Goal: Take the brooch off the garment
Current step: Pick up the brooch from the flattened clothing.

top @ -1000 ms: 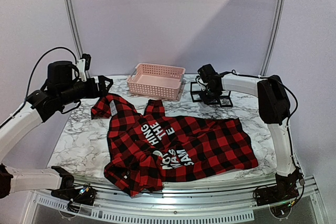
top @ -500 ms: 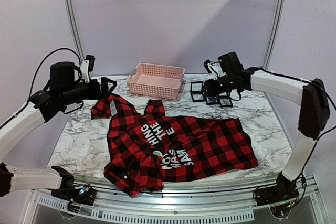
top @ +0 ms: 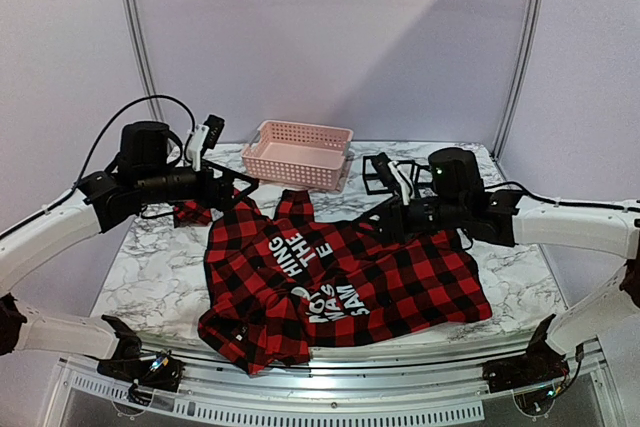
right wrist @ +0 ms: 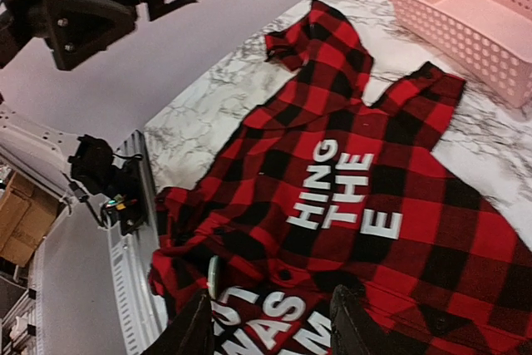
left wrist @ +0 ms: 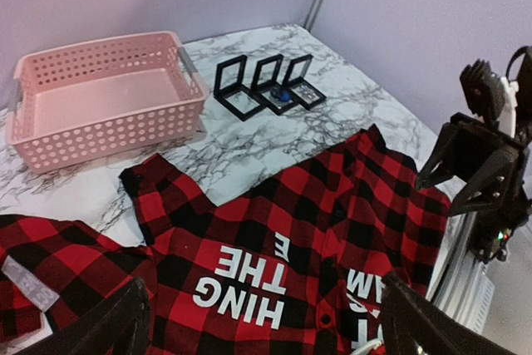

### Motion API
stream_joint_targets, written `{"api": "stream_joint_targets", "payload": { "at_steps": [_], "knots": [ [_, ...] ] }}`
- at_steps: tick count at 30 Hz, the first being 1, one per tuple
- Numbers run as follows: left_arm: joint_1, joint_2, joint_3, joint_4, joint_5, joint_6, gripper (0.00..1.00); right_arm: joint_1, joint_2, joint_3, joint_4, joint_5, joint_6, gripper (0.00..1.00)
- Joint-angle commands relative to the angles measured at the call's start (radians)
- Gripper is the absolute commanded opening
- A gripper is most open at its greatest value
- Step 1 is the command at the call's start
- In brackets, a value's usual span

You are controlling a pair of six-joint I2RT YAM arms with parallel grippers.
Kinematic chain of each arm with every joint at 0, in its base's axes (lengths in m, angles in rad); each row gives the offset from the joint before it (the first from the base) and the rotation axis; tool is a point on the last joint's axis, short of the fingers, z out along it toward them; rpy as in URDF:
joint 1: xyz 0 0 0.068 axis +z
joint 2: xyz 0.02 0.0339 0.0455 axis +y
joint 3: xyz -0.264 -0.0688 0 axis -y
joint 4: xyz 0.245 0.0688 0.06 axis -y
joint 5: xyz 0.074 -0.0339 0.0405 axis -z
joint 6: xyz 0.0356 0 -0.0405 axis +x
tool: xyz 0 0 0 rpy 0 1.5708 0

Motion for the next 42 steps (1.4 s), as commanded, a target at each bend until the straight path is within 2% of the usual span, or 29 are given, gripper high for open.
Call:
{"api": "stream_joint_targets", "payload": {
  "at_steps": [1,11,23,34,42],
  "knots": [
    [-0.041,0.028,0.016,-0.008,0.104,0.076,0.95,0.091,0.042,-0.017,0.167,-0.026,0.113,0.45],
    [-0.104,0.033,0.028,-0.082,-0.028,0.145,0.96,0.214,0.299,0.068,0.211,-0.060,0.160,0.36],
    [-0.110,0.034,0.032,-0.089,-0.063,0.140,0.96,0.284,0.368,0.046,0.187,-0.051,0.191,0.25],
    [-0.112,0.032,0.032,-0.091,-0.066,0.140,0.97,0.300,0.392,0.027,0.213,-0.025,0.209,0.20],
    [-0.113,0.032,0.032,-0.090,-0.066,0.142,0.97,0.301,0.405,0.023,0.235,-0.034,0.218,0.10]
  ]
}}
